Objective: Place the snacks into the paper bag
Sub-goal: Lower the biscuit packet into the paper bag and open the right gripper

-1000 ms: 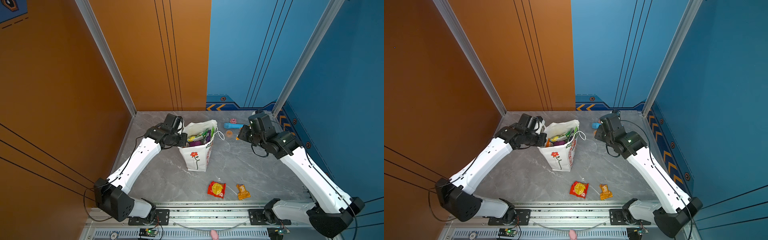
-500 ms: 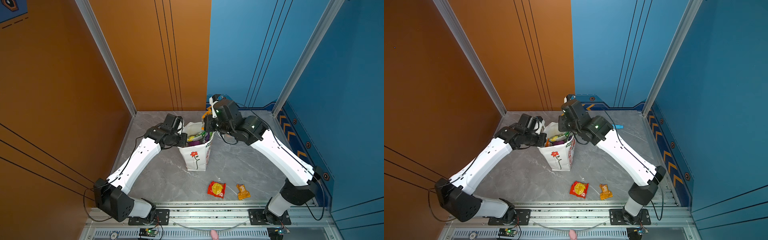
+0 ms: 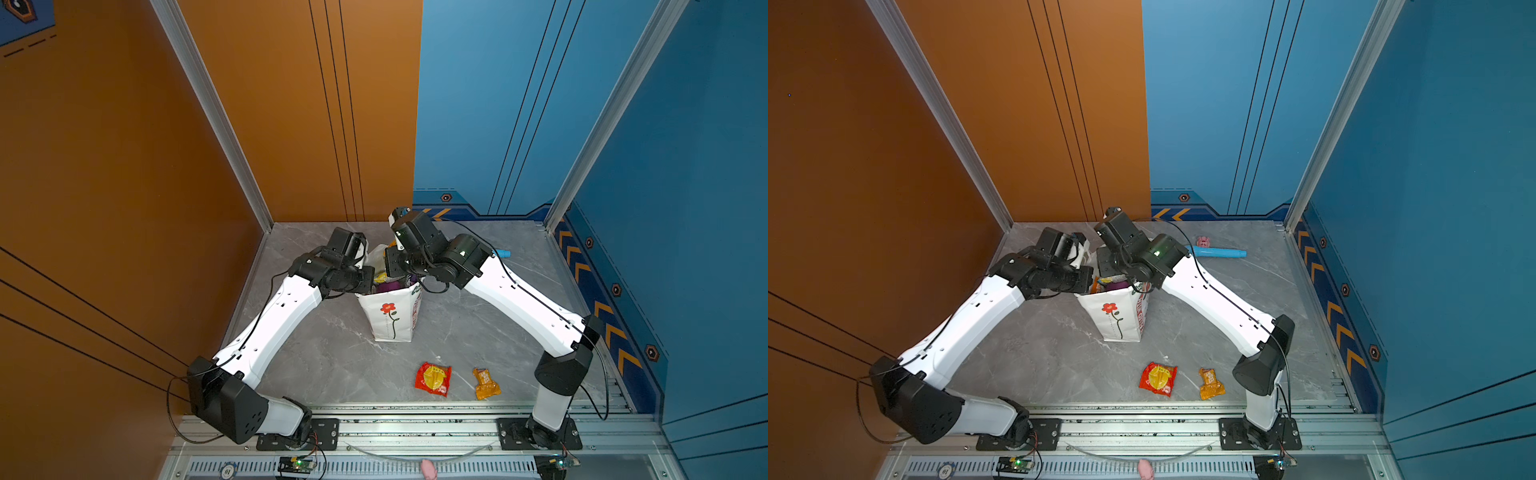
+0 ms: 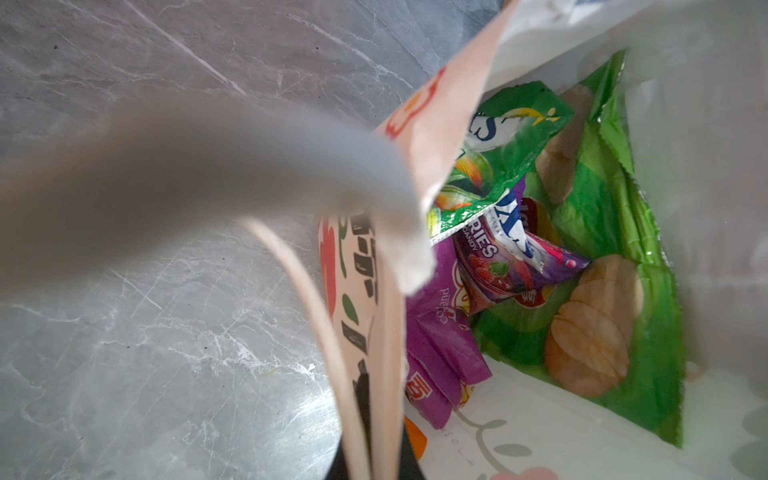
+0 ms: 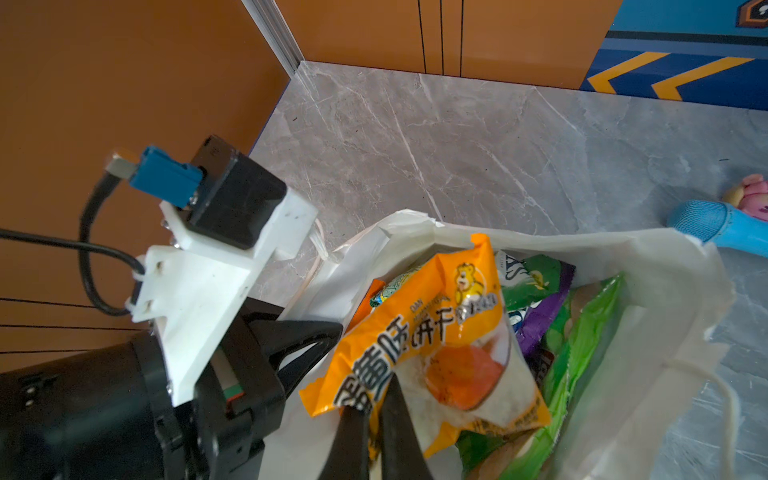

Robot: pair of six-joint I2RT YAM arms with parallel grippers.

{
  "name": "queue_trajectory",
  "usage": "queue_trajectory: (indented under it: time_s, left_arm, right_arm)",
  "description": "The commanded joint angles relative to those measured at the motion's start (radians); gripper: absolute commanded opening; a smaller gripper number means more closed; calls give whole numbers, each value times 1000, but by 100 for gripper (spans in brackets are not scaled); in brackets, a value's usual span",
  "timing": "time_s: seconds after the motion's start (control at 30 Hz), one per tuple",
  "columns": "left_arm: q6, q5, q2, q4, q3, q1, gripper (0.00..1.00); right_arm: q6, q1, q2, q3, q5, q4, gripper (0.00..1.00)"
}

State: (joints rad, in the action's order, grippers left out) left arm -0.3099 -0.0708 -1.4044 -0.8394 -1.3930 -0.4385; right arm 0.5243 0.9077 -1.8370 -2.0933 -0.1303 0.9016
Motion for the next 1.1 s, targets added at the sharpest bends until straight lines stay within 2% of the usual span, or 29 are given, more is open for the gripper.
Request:
queue_trajectory:
  time_s: [0.0, 0.33, 0.7, 0.9, 1.07]
  left_arm:
    - [20, 14, 44, 91, -11, 5, 0]
    - [20, 15, 41, 91, -11, 4, 0]
    - [22, 21, 43, 92, -10, 1, 0]
    - [23, 27, 44, 91, -9, 0, 0]
    - [23, 31, 44, 91, -9, 0, 0]
  right_arm:
    - [22, -10, -26, 14, 15, 23, 2]
    - [40, -35, -86, 20, 40, 29, 3]
    - [46, -39, -78, 13, 29, 29, 32]
    - [55, -29, -43, -9, 45, 59, 34]
    - [30, 8, 45, 1, -25, 111, 37]
